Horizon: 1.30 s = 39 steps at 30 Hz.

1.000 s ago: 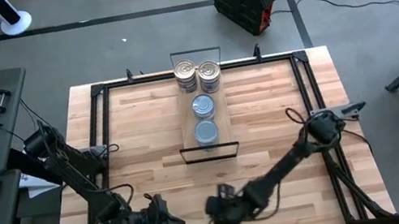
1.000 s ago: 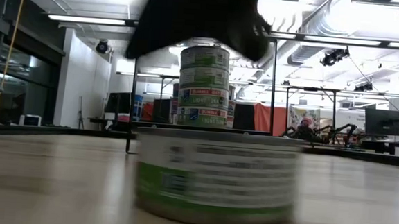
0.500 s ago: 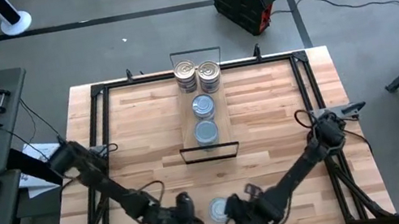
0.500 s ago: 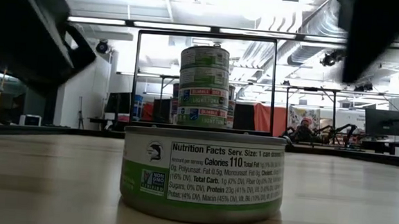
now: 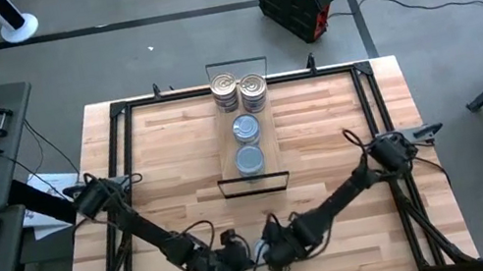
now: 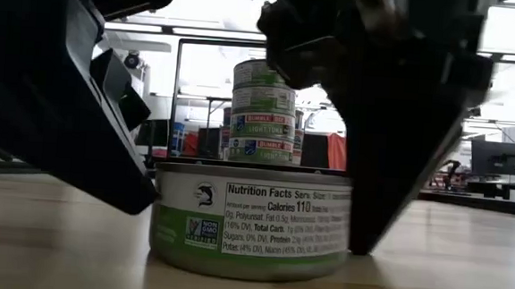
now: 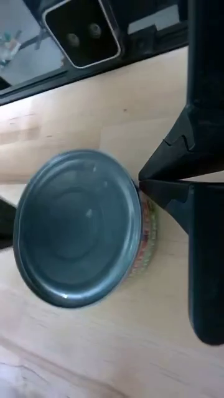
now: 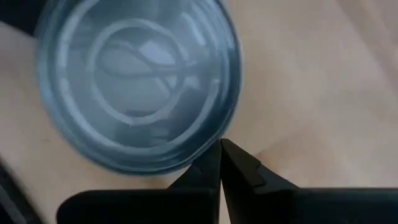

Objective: Stack canned seafood by type on shelf
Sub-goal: Stack the green tuna can on top of the other green tuna cans on the shelf

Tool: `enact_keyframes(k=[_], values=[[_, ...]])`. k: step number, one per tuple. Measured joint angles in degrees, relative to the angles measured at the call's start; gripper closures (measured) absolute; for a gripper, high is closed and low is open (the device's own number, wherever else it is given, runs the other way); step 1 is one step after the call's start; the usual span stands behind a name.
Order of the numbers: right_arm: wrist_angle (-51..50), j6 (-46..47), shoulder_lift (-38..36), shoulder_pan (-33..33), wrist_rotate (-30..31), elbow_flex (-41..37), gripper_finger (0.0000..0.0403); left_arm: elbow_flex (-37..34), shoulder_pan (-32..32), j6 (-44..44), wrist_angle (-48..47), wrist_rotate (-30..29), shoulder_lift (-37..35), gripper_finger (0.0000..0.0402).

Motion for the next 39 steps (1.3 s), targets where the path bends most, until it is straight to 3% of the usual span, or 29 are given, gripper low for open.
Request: enact_keyframes(k=[13, 23, 39], values=[[0.70, -12.83, -0.04, -4.04, 0.55, 0.69, 0.0403, 0.01, 1.22, -1.62, -0.18, 0.29, 0.14, 0.0401], [-4.13, -14.53, -0.92, -1.15, 0.08, 6.31, 0.0403, 0.17, 0.84, -2.06, -3.78, -0.25, 1.49, 0.0401], [-3.03, -14.36, -1.11, 0.54, 2.54, 10.46, 0.0403, 0.00, 0.97, -1.58, -2.89, -0.34, 1.51, 0.0401]])
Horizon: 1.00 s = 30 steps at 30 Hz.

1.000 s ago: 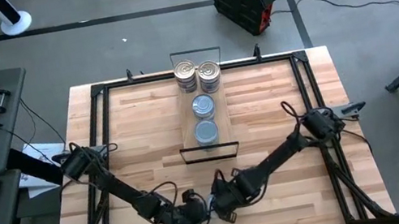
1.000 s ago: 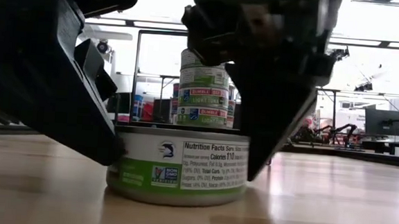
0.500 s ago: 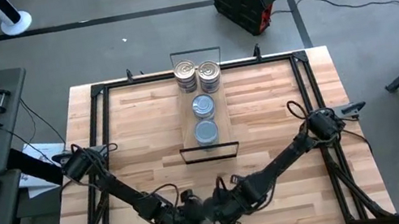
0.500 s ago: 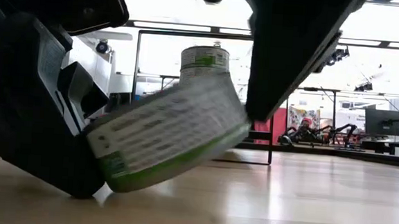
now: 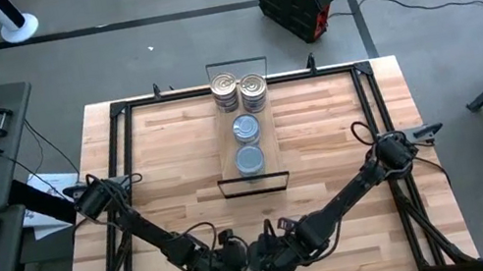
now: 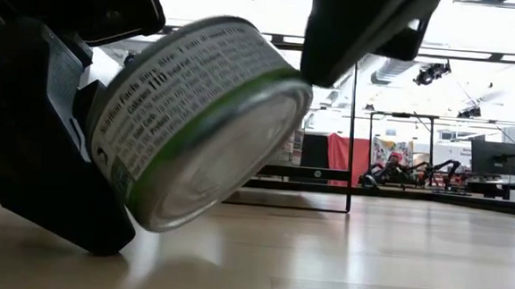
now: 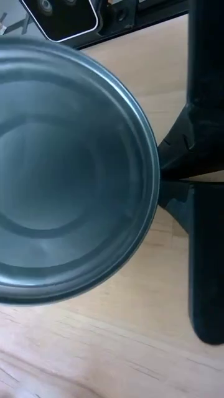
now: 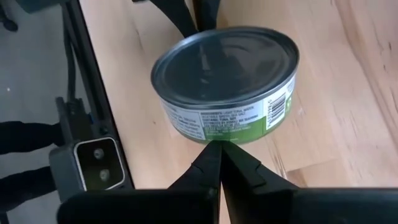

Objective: Stack canned seafood by type on shelf
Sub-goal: Stack the green tuna can on top of the other green tuna cans on the shelf

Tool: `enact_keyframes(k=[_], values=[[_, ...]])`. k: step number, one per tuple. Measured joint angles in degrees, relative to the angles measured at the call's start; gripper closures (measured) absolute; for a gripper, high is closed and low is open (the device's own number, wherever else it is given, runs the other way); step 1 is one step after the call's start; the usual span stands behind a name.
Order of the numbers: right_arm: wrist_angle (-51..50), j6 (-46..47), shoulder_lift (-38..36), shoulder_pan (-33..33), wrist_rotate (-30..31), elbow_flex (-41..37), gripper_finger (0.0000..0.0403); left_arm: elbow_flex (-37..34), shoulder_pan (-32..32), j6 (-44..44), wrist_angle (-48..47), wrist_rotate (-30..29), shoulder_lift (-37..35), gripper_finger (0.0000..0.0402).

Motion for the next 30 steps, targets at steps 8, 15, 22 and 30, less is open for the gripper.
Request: enact_keyframes(k=[8, 15, 22, 30], values=[[0.12, -0.72, -0.11, 0.00, 1.05, 1.64, 0.0403, -0.30, -0.12, 0.00, 2.65, -0.28, 0.15, 0.0401], [1.96, -1.46, -0.22, -0.07, 1.96, 1.80, 0.0403, -0.31, 0.02, 0.22, 3.22, 0.43, 0.20, 0.0401], [8.76, -3.07, -0.16, -0.45, 6.23, 2.00, 0.0403, -0.22, 0.35, 0.20, 4.70, 1.73, 0.37, 0.0401], [9.79, -2.91, 0.29, -1.29, 7.49, 1.59, 0.0403, 0.17, 2.67, 0.07, 7.15, 1.89, 0.20, 0.0401]])
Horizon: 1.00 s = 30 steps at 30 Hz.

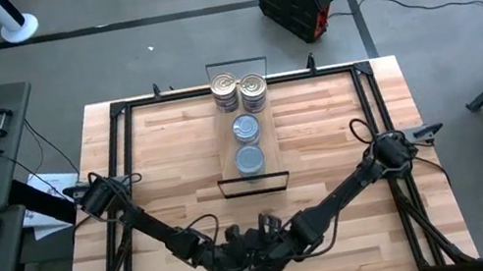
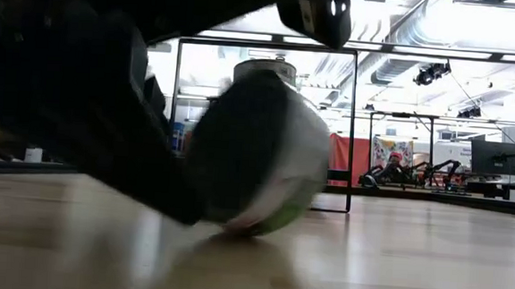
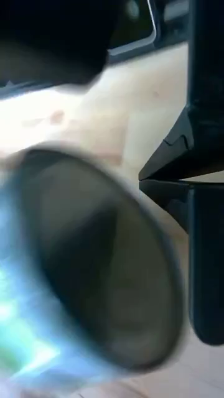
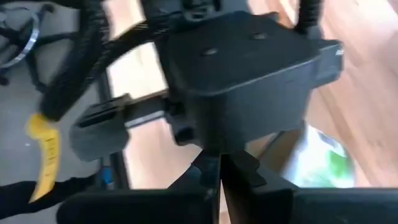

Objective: Stack canned seafood by type on shelf
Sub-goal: Stack the green tuna can on top of the other green tuna cans on the shelf

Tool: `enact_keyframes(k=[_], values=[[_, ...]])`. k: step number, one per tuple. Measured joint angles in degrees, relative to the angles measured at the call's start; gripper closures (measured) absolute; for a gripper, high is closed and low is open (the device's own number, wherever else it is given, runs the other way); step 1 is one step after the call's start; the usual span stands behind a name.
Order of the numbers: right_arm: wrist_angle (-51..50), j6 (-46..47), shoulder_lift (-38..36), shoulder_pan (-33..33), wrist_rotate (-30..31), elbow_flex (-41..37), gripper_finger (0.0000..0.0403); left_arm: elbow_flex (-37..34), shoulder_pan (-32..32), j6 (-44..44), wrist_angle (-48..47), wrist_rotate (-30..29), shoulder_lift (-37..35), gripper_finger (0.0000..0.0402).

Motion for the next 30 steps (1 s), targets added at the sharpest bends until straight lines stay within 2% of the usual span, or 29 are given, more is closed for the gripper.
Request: enact_keyframes(k=[11, 17, 21, 24, 27, 30], values=[[-4.24, -1.55, -0.59, 0.74, 0.06, -0.01, 0.0403, -0.07, 0.02, -0.24, -1.62, 1.65, 0.00, 0.0401], [-20.91, 3.16, -5.21, 3.10, 6.81, -0.01, 0.0403, -0.15, 0.57, -3.74, -3.61, 4.08, -2.06, 0.0401], [-28.95, 8.32, -7.22, 4.13, 6.23, -3.34, 0.0403, -0.09, 3.01, 0.22, -6.41, 5.67, -7.65, 0.0401], [-23.95, 11.75, -9.96, 4.11, 2.28, -11.01, 0.0403, -0.09, 4.74, 4.16, -9.63, 5.19, -12.02, 0.0401], [-12.53, 15.61, -12.97, 4.11, -1.05, -20.97, 0.0403, -0.09, 5.80, 6.77, -11.87, 3.23, -15.23, 0.0401], [-0.85, 20.62, -15.53, 4.13, -1.86, -29.89, 0.0403, -0.39, 6.96, 8.44, -13.22, 1.23, -15.82, 0.0401]])
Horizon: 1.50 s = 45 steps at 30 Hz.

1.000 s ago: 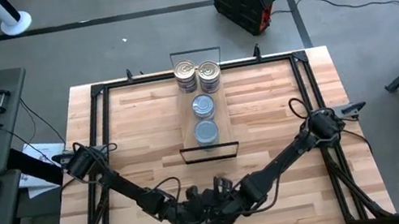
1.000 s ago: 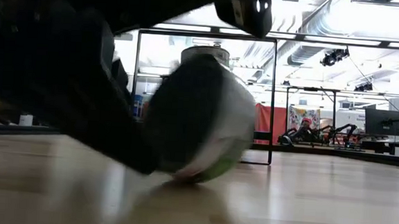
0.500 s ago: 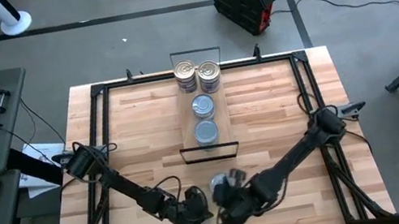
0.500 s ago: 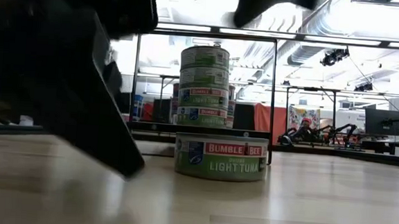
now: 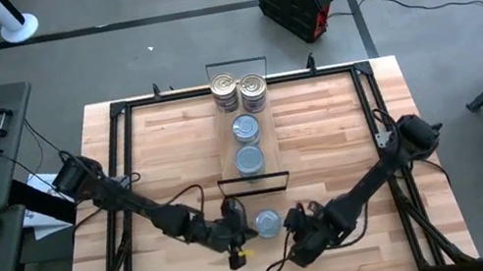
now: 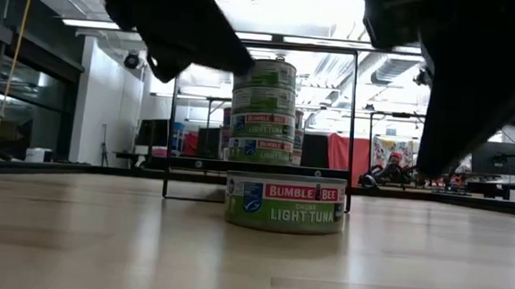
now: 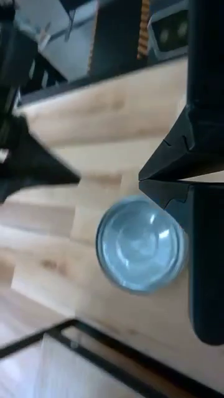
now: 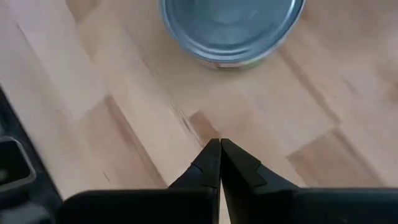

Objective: Stack canned seafood by type on shelf
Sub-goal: Stack the green tuna can on top of the other green tuna cans on the shelf

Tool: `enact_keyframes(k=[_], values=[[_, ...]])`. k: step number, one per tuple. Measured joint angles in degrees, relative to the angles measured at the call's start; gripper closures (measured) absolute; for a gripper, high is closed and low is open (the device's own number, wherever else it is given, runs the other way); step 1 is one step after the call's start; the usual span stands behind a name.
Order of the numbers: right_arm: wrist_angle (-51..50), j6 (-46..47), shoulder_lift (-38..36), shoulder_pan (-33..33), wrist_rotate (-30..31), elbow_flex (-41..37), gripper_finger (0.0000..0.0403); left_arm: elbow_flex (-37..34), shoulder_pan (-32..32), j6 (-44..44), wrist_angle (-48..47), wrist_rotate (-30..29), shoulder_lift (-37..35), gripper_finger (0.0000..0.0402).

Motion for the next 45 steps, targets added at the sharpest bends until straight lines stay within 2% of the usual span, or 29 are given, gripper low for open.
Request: enact_keyframes(k=[4, 8, 11, 17, 23, 37, 45], values=[[11.19, 4.12, -1.26, -0.81, 1.85, -6.88, 0.0403, 0.00, 1.95, -1.24, -0.01, -0.19, 3.08, 0.0401], [15.93, 5.36, -1.38, -2.54, 3.21, -9.53, 0.0403, -0.11, 2.77, -4.30, -0.48, -0.26, 7.03, 0.0401], [15.74, 5.38, -1.42, -3.57, 3.13, -10.13, 0.0403, -0.09, 2.62, -6.98, -0.53, -2.20, 7.79, 0.0401], [15.26, 4.81, -1.42, -5.31, 2.97, -10.53, 0.0403, -0.04, 1.85, -6.78, -2.24, -6.92, 7.01, 0.0401], [13.69, 3.41, -1.43, -7.23, 3.20, -10.53, 0.0403, -0.02, 1.17, -7.34, -6.09, -6.69, 6.92, 0.0401], [16.25, 3.87, -1.42, -8.41, 2.07, -10.53, 0.0403, -0.02, 0.49, -5.92, -3.13, -6.53, 6.88, 0.0401], [20.50, 4.03, -1.42, -8.39, 5.30, -10.62, 0.0403, 0.28, 0.43, -7.09, -2.82, -3.75, 9.96, 0.0401]])
